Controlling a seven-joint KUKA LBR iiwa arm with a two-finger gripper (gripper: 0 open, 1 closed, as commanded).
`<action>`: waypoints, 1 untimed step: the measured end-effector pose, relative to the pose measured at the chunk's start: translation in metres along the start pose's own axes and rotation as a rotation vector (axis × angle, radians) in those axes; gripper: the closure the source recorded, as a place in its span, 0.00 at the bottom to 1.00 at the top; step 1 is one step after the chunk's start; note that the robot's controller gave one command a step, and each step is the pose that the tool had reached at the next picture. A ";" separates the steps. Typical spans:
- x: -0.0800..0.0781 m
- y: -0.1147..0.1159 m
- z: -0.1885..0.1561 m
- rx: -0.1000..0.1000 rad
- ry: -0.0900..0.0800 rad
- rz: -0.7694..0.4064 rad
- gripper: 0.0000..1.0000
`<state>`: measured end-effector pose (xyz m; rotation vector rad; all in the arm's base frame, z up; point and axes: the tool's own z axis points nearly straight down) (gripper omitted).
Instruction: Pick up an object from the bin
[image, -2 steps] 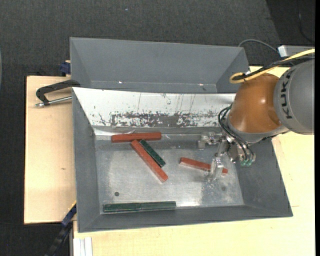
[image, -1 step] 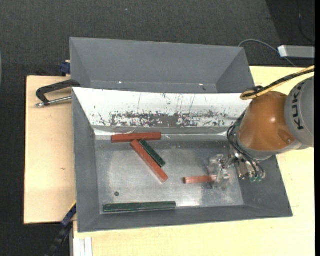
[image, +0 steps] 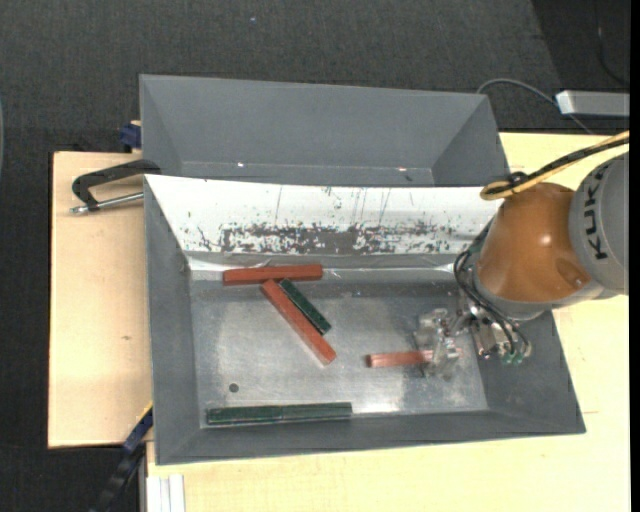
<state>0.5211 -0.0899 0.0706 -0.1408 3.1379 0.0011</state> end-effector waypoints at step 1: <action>0.012 -0.037 -0.203 0.005 -0.015 0.117 1.00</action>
Offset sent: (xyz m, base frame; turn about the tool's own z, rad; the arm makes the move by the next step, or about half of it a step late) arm 0.0000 0.0000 0.0000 0.0000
